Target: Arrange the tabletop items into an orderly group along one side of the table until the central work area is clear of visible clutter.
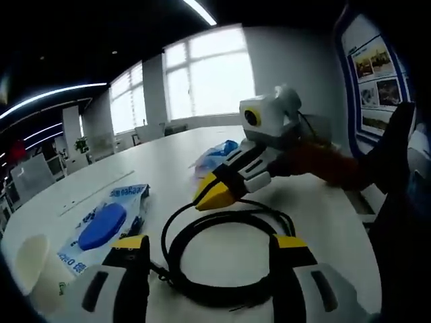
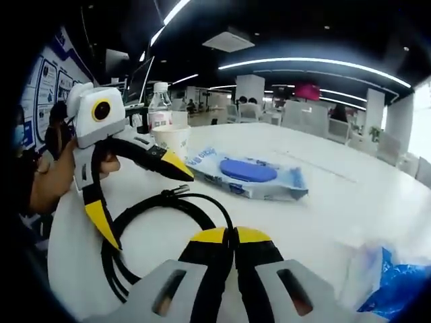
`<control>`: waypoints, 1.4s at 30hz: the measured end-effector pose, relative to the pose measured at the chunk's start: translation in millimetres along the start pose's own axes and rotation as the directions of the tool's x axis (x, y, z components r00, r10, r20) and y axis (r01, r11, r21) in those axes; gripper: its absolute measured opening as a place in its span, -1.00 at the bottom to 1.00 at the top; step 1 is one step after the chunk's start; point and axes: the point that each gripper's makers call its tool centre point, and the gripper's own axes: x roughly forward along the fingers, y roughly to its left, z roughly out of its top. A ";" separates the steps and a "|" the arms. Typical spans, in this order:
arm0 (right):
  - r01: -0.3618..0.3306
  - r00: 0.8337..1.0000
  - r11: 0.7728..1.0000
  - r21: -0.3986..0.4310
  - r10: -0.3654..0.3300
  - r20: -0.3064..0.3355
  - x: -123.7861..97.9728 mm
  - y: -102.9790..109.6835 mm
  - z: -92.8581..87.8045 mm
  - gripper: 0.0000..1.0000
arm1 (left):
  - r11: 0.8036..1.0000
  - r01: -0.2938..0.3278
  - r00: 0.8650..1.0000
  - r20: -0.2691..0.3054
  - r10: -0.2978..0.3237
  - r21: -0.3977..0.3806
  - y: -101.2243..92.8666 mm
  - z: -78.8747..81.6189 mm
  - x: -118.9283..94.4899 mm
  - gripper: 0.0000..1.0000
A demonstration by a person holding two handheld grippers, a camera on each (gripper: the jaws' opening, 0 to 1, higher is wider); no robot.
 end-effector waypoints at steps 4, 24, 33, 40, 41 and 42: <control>0.001 1.000 1.000 -0.004 -0.001 -0.001 0.0 -0.4 0.0 -0.98 | 1.000 0.003 1.000 0.001 -0.003 -0.007 0.1 0.0 -0.7 0.43; 0.028 1.000 1.000 -0.012 -0.028 -0.002 -0.9 -5.5 -1.2 -0.97 | 0.999 0.040 0.999 -0.017 -0.041 -0.027 -10.2 -7.3 -14.2 0.46; 0.026 1.000 1.000 -0.003 -0.026 -0.007 -0.9 -6.4 -3.7 -0.97 | 0.996 0.025 0.999 -0.029 -0.028 -0.087 -12.8 -16.5 -22.1 0.45; 0.025 1.000 1.000 -0.002 -0.026 -0.005 -1.9 -5.1 -2.9 -0.97 | 1.000 -0.013 0.997 -0.071 0.012 -0.014 -20.5 -24.9 -28.2 0.45; 0.026 1.000 1.000 -0.003 -0.026 -0.005 -2.2 -4.5 -2.8 -0.97 | 1.000 -0.013 0.997 -0.072 0.012 -0.015 -20.3 -25.2 -27.5 0.45; 0.025 1.000 1.000 -0.002 -0.026 -0.004 -2.2 -4.3 -2.7 -0.97 | 1.000 -0.013 0.997 -0.075 0.011 -0.015 -19.3 -26.4 -26.9 0.45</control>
